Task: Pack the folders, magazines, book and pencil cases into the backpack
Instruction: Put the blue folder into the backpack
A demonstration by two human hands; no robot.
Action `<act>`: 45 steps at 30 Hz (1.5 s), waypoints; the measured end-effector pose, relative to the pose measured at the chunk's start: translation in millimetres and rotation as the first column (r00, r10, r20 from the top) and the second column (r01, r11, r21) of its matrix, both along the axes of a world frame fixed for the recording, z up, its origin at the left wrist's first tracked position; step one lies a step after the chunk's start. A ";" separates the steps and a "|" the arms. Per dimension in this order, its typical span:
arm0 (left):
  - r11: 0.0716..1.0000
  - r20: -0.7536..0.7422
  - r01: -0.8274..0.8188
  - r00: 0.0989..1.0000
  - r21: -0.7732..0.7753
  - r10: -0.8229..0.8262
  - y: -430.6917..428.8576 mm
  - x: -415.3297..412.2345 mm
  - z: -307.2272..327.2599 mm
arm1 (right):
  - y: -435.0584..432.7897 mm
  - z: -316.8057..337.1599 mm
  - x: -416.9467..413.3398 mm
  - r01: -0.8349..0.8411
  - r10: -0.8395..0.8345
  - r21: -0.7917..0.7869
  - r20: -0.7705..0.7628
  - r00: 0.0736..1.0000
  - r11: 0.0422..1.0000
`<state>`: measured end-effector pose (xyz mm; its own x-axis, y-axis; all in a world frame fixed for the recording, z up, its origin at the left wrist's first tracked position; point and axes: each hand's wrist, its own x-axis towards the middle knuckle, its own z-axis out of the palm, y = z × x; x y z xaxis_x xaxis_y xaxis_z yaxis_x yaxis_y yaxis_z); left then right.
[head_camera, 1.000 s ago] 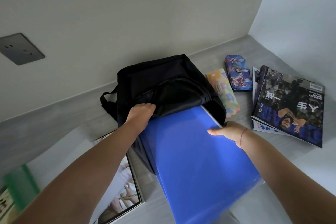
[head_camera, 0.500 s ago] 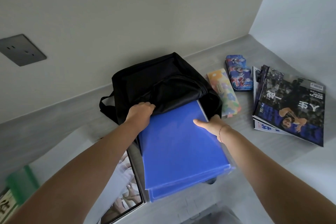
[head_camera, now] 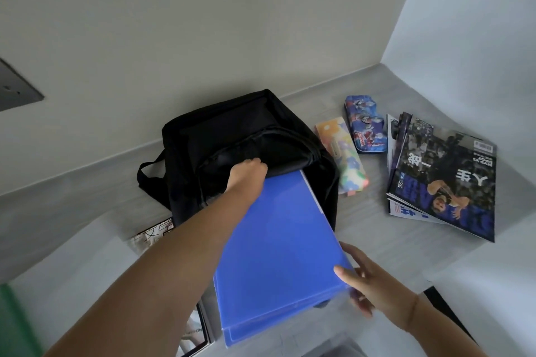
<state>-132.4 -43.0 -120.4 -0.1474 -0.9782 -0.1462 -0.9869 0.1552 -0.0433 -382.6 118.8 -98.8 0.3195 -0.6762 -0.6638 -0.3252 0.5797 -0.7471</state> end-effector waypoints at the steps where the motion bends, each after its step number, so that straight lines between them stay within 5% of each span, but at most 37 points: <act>1: 0.999 -0.064 -0.031 0.997 0.017 0.032 -2.1 2.3 0.6 | -2.4 -1.9 -1.3 0.017 -0.017 -0.027 -0.015 1.000 0.999; 7: 0.983 -0.379 -0.148 0.908 0.105 0.177 -10.3 16.1 14.7 | -45.0 -13.8 25.6 0.376 -0.380 0.063 0.069 0.922 0.925; 14: 0.994 -0.392 -0.087 0.914 0.065 0.105 0.7 17.5 20.9 | -99.6 -7.7 83.6 0.522 -0.556 0.217 0.138 0.820 0.825; 19: 0.999 -0.335 -0.053 0.941 0.014 0.054 13.3 13.9 17.7 | -79.1 -16.7 71.4 0.458 -0.481 0.182 0.105 0.871 0.870; 28: 0.999 -0.390 -0.026 0.920 0.022 0.032 16.4 1.8 19.9 | -99.2 -24.1 92.3 0.574 -0.590 0.176 0.054 0.806 0.800; 31: 0.998 -0.430 -0.058 0.901 0.026 0.063 14.9 -0.8 20.5 | -100.4 -16.6 87.7 0.485 -0.503 0.206 0.045 0.863 0.850; 34: 0.986 -0.392 -0.166 0.908 -0.008 0.150 16.0 10.9 19.2 | -100.6 -7.8 57.5 0.350 -0.344 0.114 -0.068 0.936 0.930; 38: 0.988 -0.363 -0.148 0.919 0.034 0.151 23.7 -1.0 26.2 | -116.4 -5.2 -28.0 0.506 -0.532 -0.173 -0.188 0.825 0.845; 41: 0.996 -0.624 -0.080 0.781 -0.051 0.031 15.2 -51.3 36.2 | -138.6 -16.4 -97.7 0.492 -0.631 -0.408 -0.355 0.690 0.769; 45: 0.987 -0.790 -0.059 0.593 0.151 0.156 -17.3 -148.5 41.3 | -162.4 -25.3 -161.0 0.476 -0.647 -0.442 -0.452 0.614 0.760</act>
